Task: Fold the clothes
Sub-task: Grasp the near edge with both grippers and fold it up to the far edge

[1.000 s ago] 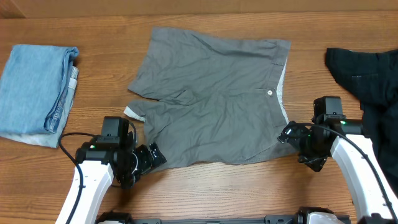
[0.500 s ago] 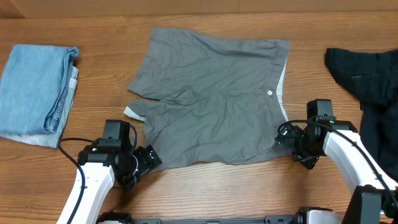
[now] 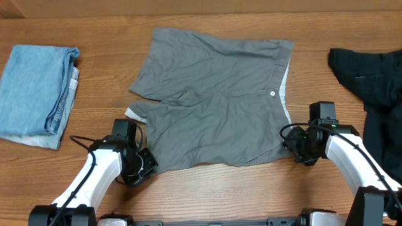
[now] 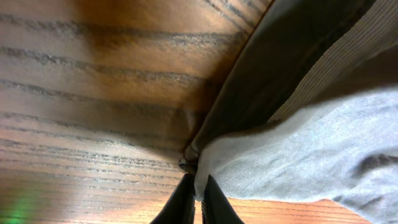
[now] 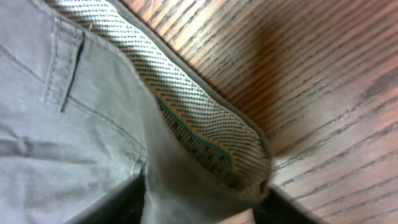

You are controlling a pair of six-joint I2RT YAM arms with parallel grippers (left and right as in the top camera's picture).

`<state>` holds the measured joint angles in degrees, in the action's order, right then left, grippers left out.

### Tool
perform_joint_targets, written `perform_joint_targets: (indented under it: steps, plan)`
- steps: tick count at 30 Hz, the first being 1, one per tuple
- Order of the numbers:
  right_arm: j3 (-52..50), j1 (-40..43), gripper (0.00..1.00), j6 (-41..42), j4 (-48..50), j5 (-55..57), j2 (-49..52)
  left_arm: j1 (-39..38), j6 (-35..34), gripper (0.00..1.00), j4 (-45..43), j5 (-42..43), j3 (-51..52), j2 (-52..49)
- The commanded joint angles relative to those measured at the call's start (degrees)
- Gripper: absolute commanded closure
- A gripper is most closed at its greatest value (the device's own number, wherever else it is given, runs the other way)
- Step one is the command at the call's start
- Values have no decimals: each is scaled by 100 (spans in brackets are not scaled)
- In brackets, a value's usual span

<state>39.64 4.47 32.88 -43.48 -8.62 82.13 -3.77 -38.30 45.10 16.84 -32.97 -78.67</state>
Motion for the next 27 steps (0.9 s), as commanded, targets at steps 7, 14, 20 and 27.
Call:
perform_joint_targets:
  steps: [7, 14, 20, 27]
  plan:
    - [181, 11, 96, -332, -105, -111, -20, -15, 590, 96, 212, -251, -236, -28]
    - [326, 11, 96, -485, -190, -140, -26, -15, 1113, 96, 769, -452, -1047, -28]
    - [1628, 11, 96, -579, -1650, -195, -26, -15, 1154, 96, 1816, -415, -1895, -28]
    - [2197, 11, 96, -636, -2859, -133, -197, -17, 1152, 96, 2780, -413, -2155, 120]
